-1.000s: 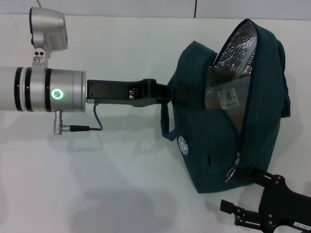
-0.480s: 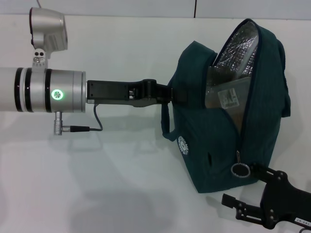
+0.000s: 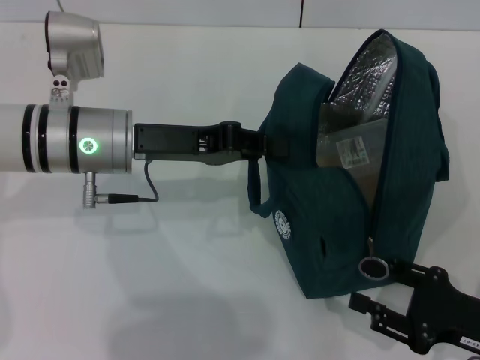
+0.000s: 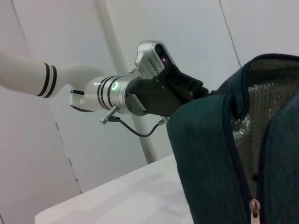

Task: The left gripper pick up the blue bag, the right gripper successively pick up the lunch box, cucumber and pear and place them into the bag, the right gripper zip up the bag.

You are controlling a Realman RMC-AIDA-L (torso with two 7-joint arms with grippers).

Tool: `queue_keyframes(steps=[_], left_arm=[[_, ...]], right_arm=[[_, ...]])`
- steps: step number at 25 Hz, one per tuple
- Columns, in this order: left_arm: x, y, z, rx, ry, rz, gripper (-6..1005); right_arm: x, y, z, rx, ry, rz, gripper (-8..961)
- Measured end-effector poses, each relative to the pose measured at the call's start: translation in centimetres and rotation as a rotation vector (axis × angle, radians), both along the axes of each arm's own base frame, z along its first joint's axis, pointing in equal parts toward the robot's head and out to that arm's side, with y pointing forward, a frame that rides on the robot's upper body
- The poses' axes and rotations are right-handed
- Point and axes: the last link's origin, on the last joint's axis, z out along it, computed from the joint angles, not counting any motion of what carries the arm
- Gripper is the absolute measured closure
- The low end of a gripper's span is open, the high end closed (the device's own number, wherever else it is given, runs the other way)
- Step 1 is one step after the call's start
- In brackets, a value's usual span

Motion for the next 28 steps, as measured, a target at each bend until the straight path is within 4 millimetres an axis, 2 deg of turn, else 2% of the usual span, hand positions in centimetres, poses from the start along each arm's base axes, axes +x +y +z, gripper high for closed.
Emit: queue_keyframes(steps=[6, 11, 19, 28], left_arm=[[0.05, 0.02, -0.01, 0.000, 0.001, -0.003, 958], [0.10, 0.02, -0.01, 0.000, 0.000, -0.005, 958], [0.04, -0.02, -0.01, 0.000, 0.000, -0.005, 958], [-0.01, -0.03, -0.01, 0.002, 0.000, -0.004, 958]], right_arm=[[0.06, 0.03, -0.04, 0.000, -0.004, -0.004, 437], [-0.01, 0.17, 0.00, 0.002, -0.002, -0.003, 670], [0.05, 0.51, 0.19, 0.020, 0.009, -0.028, 830], [0.16, 0.48, 0.27, 0.028, 0.013, -0.040, 868]])
